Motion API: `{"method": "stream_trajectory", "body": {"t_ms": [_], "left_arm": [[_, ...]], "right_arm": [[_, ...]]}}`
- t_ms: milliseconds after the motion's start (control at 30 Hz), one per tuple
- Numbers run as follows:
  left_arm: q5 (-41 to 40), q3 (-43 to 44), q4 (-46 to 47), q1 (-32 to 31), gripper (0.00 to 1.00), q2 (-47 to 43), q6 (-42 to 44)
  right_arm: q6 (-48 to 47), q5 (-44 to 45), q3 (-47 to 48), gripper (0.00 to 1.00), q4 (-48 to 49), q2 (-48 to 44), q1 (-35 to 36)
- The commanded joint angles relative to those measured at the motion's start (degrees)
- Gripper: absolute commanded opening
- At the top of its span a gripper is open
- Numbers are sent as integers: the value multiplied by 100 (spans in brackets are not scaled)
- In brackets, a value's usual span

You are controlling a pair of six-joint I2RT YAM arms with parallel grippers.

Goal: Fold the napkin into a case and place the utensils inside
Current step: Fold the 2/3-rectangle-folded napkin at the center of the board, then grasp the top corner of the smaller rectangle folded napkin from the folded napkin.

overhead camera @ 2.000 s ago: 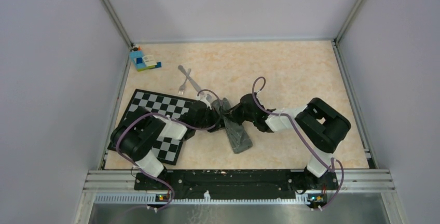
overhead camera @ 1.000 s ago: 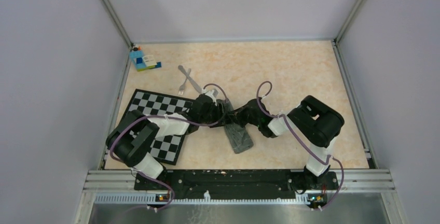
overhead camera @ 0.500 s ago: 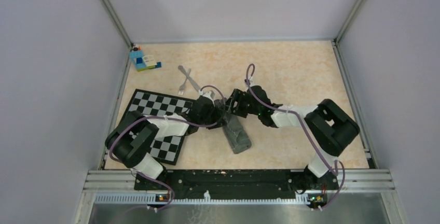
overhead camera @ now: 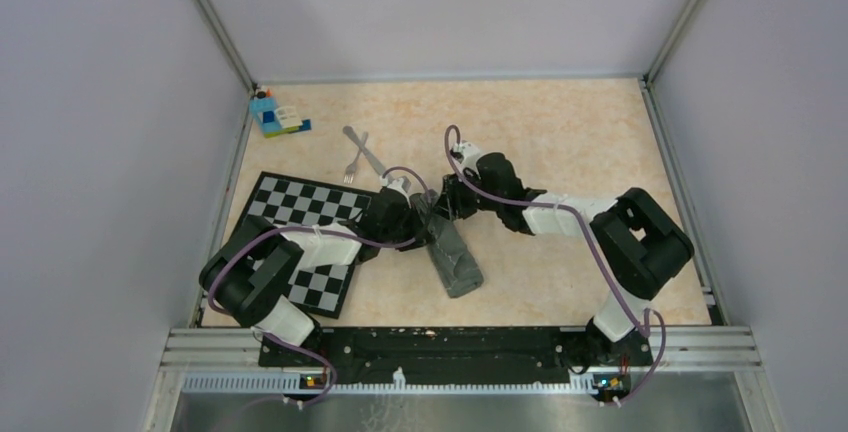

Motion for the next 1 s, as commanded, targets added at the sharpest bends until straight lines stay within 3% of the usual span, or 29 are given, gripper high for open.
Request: {"method": "stream_trajectory", "body": {"t_ms": [0, 367, 700, 967], "left_arm": [[-86, -177, -509, -2, 13, -42, 75], [-41, -242, -428, -6, 10, -107, 48], [-1, -235, -359, -2, 9, -97, 32], [25, -269, -314, -2, 9, -124, 4]], "right_arm": [[-544, -60, 118, 43, 476, 37, 83], [-988, 52, 251, 35, 842, 328, 318], [-1083, 316, 210, 38, 1280, 593, 494], [-1074, 503, 252, 27, 1360, 763, 513]]}}
